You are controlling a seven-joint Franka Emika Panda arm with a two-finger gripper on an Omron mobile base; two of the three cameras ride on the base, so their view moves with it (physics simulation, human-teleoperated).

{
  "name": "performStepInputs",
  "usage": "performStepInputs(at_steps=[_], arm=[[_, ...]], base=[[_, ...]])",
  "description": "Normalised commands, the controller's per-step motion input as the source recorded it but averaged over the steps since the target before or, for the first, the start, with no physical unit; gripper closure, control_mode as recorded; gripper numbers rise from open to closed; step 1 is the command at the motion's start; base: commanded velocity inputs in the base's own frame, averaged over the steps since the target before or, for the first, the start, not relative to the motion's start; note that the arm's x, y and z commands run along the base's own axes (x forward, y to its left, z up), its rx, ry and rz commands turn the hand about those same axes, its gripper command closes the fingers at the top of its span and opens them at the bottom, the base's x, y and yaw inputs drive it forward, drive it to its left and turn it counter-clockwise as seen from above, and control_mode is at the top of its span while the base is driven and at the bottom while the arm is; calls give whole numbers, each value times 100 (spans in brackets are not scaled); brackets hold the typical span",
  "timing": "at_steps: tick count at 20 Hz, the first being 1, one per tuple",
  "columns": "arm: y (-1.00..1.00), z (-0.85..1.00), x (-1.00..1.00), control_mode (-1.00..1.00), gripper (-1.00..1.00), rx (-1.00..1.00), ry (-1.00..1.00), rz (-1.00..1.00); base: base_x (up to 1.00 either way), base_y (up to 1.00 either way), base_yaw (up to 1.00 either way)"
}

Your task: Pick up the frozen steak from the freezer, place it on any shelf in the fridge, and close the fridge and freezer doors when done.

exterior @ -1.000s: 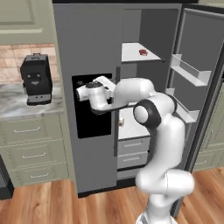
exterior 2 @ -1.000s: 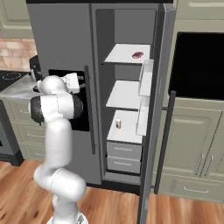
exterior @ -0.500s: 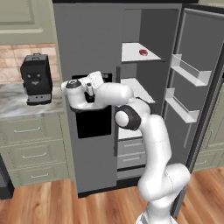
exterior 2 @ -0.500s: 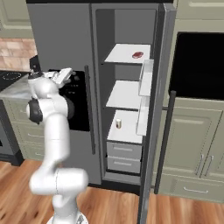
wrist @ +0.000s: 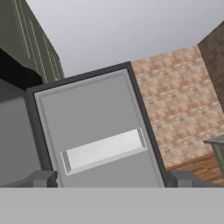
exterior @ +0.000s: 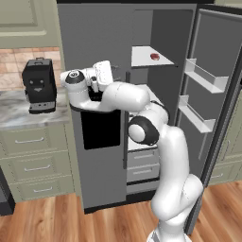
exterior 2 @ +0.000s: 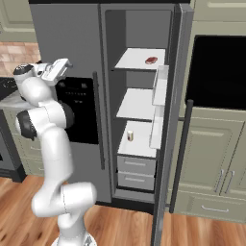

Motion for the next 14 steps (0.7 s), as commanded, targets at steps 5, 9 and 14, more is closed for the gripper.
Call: performStepInputs(at_steps=[5, 9, 14], arm=[[-26, 12, -100, -100, -100, 10, -7, 15], [-23, 0, -100, -100, -100, 11, -2, 14], [-26, 10, -100, -100, -100, 9, -1, 16]], base=[[0, 0, 0], [0, 0, 0], [0, 0, 0]])
